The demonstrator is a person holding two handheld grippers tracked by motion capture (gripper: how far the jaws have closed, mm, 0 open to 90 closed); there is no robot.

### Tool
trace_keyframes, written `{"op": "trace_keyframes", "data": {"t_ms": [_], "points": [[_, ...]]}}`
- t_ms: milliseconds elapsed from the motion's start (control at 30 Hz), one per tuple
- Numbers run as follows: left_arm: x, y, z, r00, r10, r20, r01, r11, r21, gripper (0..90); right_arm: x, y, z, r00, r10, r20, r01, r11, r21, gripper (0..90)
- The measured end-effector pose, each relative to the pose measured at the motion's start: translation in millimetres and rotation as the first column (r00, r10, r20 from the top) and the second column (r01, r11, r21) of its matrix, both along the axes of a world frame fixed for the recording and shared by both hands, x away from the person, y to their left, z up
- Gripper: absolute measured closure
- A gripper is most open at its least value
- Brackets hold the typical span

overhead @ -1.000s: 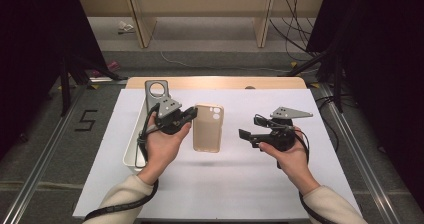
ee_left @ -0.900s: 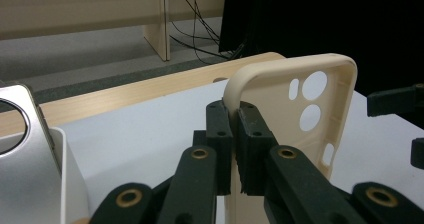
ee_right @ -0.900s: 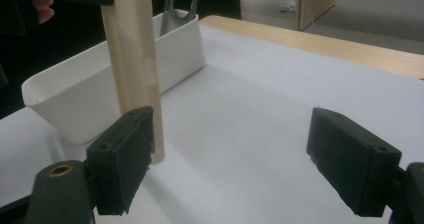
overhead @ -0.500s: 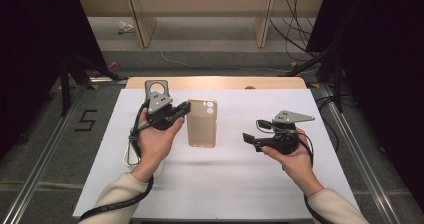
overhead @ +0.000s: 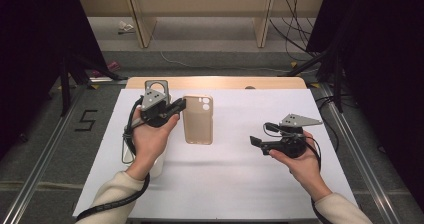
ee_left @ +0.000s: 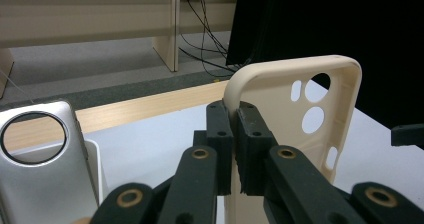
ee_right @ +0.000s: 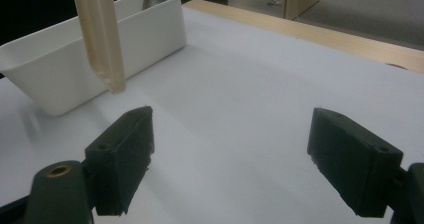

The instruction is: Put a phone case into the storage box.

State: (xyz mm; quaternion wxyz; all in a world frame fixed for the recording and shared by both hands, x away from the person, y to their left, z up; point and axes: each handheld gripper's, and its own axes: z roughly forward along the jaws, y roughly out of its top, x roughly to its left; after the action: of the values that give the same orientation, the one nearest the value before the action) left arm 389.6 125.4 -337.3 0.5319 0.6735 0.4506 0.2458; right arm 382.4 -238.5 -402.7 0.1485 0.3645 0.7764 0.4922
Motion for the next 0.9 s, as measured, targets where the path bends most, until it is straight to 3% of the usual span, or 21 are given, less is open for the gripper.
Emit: {"op": "trace_keyframes", "data": {"t_ms": [900], "points": [[2.1, 30.1, 20.0, 0.9991, 0.038, 0.019, -0.038, 0.9991, -0.017, 85.6, -8.4, -15.9, -6.8, 1.0, -0.008, 0.0, 0.008, 1.0, -0.021, 19.6]]}}
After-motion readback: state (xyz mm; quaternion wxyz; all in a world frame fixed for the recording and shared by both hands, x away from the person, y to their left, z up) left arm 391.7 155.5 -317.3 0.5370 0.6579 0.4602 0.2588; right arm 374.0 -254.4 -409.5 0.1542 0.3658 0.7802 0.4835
